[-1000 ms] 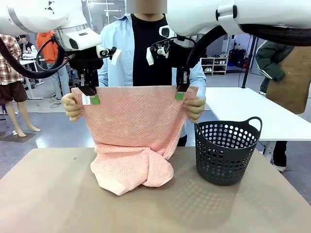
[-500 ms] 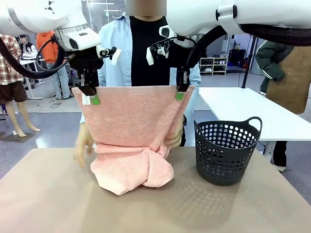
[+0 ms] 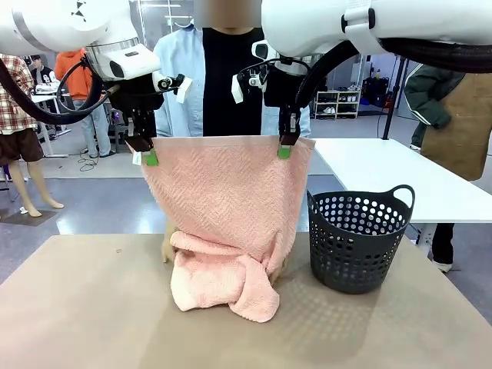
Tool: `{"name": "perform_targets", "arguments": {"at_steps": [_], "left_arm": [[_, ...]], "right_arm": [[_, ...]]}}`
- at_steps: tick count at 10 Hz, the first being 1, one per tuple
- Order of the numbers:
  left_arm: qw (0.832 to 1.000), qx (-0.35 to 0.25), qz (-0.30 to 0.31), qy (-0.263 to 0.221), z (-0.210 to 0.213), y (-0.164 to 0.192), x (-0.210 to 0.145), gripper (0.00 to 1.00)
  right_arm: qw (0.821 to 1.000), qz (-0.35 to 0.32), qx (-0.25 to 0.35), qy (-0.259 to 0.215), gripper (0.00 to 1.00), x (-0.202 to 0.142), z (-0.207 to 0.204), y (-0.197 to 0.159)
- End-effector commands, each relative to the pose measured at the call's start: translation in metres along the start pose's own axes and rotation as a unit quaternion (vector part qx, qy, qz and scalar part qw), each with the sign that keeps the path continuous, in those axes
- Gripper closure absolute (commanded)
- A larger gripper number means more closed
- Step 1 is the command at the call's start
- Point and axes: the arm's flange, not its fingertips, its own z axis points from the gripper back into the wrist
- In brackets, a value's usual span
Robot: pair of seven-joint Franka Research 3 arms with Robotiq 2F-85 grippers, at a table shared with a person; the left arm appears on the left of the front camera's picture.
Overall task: Fold the towel.
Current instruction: Release the end of the 100 cm Hotel Towel you were holding and grab the top end of the folded side.
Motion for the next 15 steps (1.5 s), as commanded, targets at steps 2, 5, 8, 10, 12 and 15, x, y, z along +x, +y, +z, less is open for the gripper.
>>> {"name": "perform_targets", "arguments": {"at_steps": [2, 5, 8, 10, 12, 15], "left_arm": [[1.000, 0.001, 0.001, 0.000, 0.0011, 0.0004, -0.0017, 1.00], [1.000, 0.001, 0.001, 0.000, 0.0011, 0.0004, -0.0017, 1.00], [1.000, 0.001, 0.001, 0.000, 0.0011, 0.0004, -0.0017, 1.00], [1.000, 0.001, 0.001, 0.000, 0.0011, 0.0004, -0.0017, 1.00], [1.000, 0.001, 0.001, 0.000, 0.0011, 0.0004, -0.0017, 1.00], [1.000, 0.001, 0.001, 0.000, 0.0011, 0.0004, -0.0017, 1.00]], "right_arm": [[1.000, -0.001, -0.004, -0.002, 1.00, -0.0006, 0.0005, -0.0017], [1.000, -0.001, -0.004, -0.002, 1.00, -0.0006, 0.0005, -0.0017], [1.000, -0.001, -0.004, -0.002, 1.00, -0.0006, 0.0005, -0.0017], [1.000, -0.001, -0.004, -0.002, 1.00, -0.0006, 0.0005, -0.0017], [1.000, -0.001, -0.004, -0.002, 1.00, -0.0006, 0.0005, -0.0017], [1.000, -0.001, -0.004, -0.002, 1.00, -0.0006, 0.0005, -0.0017]]}}
